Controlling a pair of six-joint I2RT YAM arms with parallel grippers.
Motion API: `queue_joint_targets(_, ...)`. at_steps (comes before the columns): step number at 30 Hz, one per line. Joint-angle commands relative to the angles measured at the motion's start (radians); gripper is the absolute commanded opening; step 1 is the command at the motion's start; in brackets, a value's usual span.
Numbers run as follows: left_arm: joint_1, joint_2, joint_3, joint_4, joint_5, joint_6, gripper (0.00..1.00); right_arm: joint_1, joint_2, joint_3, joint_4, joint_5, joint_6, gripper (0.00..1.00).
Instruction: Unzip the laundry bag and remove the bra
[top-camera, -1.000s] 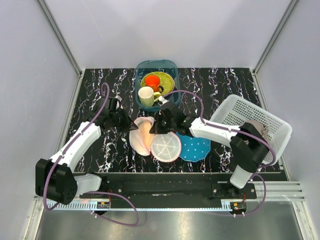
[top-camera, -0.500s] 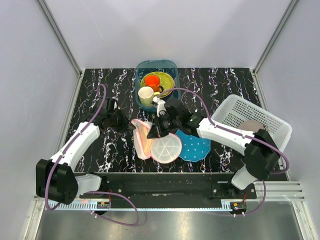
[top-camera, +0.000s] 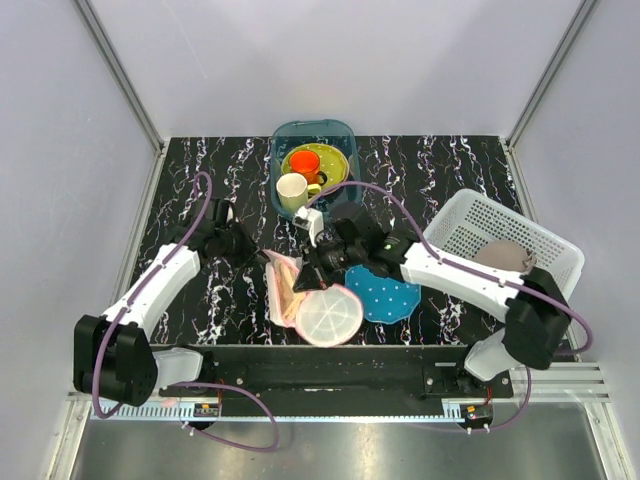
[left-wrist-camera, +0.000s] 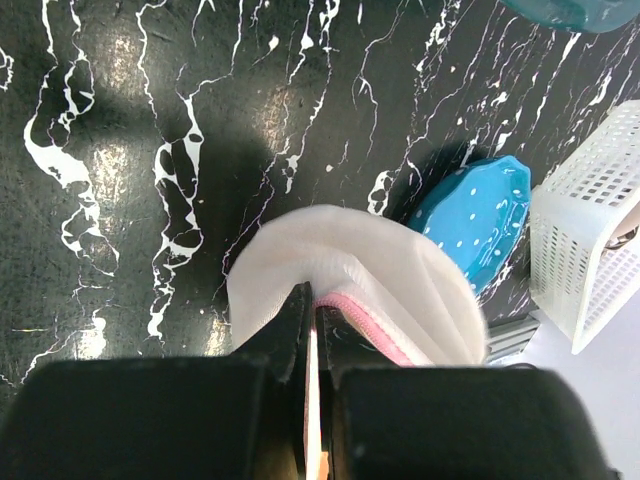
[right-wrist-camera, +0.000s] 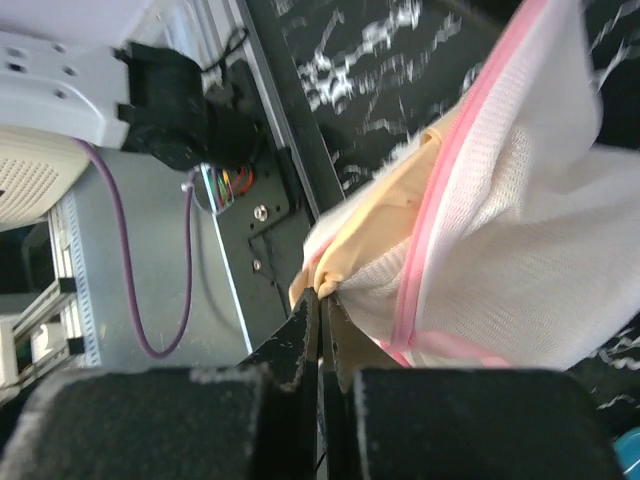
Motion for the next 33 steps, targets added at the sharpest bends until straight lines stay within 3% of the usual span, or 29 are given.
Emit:
queue_joint_targets(1, 0.008, 0.001, -0.015, 0.057, 0.010, -0.009, 0.00, 0.000, -0.133, -0.051, 0.230, 0.043, 0.019, 0.00)
queue_joint_targets(5, 0.008, -0.003, -0.018, 0.060, 0.017, -0.001, 0.00, -0.003, -0.135, -0.131, 0.473, 0.102, 0.149, 0.00)
queue_joint_targets(11, -0.009, 0.017, -0.052, 0.100, 0.056, -0.015, 0.00, -0.006, 0.055, -0.125, 0.591, 0.104, 0.352, 0.00)
queue_joint_targets(16, -0.017, 0.000, -0.075, 0.124, 0.082, -0.021, 0.00, -0.006, 0.174, -0.045, 0.577, 0.075, 0.440, 0.00)
queue_joint_targets(21, -0.015, 0.014, -0.083, 0.121, 0.080, -0.010, 0.00, -0.005, 0.003, -0.166, 0.835, 0.046, 0.388, 0.00)
queue_joint_targets(28, -0.017, 0.049, -0.078, 0.137, 0.100, -0.007, 0.00, -0.006, -0.177, -0.226, 0.762, 0.285, 0.262, 0.00)
queue_joint_targets(30, -0.017, 0.060, -0.063, 0.137, 0.094, -0.003, 0.00, -0.006, -0.142, -0.215, 0.705, 0.401, 0.269, 0.00)
queue_joint_targets(33, -0.017, 0.073, -0.041, 0.131, 0.094, 0.005, 0.00, -0.006, -0.012, -0.116, 0.520, 0.440, 0.291, 0.00)
